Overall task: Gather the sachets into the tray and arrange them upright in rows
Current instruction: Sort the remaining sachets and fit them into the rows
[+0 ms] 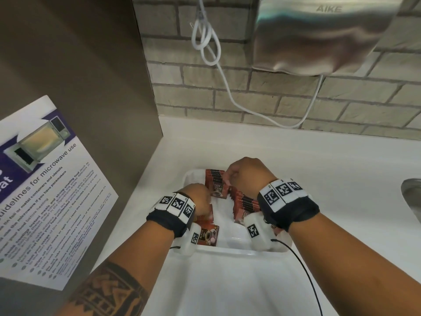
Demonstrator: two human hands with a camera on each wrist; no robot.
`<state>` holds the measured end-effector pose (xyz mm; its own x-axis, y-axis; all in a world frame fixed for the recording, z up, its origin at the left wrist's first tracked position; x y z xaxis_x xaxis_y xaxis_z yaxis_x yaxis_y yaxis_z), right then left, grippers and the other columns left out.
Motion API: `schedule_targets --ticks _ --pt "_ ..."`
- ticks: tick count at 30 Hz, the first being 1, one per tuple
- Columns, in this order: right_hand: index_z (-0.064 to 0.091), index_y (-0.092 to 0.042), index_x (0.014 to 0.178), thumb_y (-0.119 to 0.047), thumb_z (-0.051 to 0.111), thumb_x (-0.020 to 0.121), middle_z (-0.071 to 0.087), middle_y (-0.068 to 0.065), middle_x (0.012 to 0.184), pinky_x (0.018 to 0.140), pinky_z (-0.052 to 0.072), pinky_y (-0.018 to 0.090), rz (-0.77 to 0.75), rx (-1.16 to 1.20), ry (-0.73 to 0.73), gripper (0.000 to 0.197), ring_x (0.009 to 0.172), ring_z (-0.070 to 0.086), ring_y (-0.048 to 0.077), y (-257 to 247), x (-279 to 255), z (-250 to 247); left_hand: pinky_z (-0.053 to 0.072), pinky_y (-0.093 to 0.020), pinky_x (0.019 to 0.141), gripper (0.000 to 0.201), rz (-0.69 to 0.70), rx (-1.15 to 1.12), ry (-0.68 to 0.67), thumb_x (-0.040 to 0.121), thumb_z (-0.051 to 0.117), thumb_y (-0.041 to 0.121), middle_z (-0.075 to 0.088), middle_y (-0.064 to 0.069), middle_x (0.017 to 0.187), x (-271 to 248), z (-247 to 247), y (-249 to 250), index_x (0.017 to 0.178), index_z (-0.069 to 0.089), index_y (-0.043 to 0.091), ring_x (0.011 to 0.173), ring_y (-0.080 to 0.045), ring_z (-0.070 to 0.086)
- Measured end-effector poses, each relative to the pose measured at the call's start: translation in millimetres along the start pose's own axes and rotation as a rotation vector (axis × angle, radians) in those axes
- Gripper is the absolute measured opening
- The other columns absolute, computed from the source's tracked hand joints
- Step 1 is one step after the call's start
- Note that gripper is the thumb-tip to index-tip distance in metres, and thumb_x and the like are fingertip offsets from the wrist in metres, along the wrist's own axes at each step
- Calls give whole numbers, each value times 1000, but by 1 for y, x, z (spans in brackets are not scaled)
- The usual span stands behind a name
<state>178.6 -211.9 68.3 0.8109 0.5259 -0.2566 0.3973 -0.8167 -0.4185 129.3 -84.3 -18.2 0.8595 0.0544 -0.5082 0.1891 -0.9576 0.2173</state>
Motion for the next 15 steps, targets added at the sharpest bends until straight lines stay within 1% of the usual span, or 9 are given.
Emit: schedule_targets --ticks 2,3,4,6,8,10,11,13,15 --pt "76 -23 90 -11 54 93 72 -7 98 64 50 20 -11 101 11 26 81 66 12 -3 -20 5 53 -38 95 68 -18 78 -51 73 86 36 60 -4 126 -6 6 -2 131 57 13 114 -24 60" --pt "75 -25 91 -15 56 94 72 -7 101 61 49 18 -4 139 -28 22 79 66 9 -4 -30 12 53 -39 93 76 -26 96 -68 69 89 35 61 -4 125 -8 10 -3 133 53 14 112 -24 60" --pt "75 -26 92 -18 58 95 70 -8 106 63 52 19 1 152 -81 18 80 67 8 -5 -38 22 54 -39 92 83 -32 108 -80 66 91 34 60 -4 126 -8 14 -4 136 49 14 113 -25 60" --pt "74 -30 94 -25 61 95 68 -11 112 75 56 23 -7 104 -176 14 85 68 6 -4 -49 45 53 -41 94 101 -49 145 -90 64 92 33 53 -6 136 -7 21 -6 146 36 16 119 -26 58" --pt "75 -31 96 -29 62 94 68 -12 106 80 56 24 7 56 -241 13 86 66 6 -2 -57 66 53 -44 97 112 -66 196 -84 65 92 34 45 -8 143 -9 24 -7 153 24 18 124 -29 55" --pt "74 -30 101 -33 61 93 68 -12 104 84 55 27 15 15 -263 15 92 65 8 1 -63 79 53 -43 95 107 -66 237 -78 68 90 31 46 -9 141 -11 24 -4 152 26 17 123 -30 56" --pt "72 -28 108 -34 61 94 68 -10 107 86 53 27 11 -12 -272 20 96 64 10 0 -66 83 54 -41 92 100 -60 251 -71 69 89 28 48 -10 139 -11 24 -3 149 30 15 120 -30 57" --pt "66 -23 124 -37 59 95 65 -5 120 88 50 28 12 -61 -283 32 108 61 15 0 -70 89 53 -38 88 88 -40 274 -60 71 88 25 53 -12 132 -12 24 0 143 39 12 114 -29 61" --pt "58 -21 132 -41 59 95 62 -1 126 87 48 29 31 -82 -272 42 113 59 19 0 -73 94 55 -37 87 76 -3 280 -62 73 87 22 59 -12 126 -11 24 2 136 47 10 109 -27 63"
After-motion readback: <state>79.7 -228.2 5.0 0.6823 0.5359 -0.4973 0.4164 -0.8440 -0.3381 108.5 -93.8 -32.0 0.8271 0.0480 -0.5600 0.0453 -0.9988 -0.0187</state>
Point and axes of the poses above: each hand's wrist, its own x-axis towards the middle knuckle, its own z-axis out of the palm, y = z × x, the point moved 6 cm from there along x, towards the middle knuckle
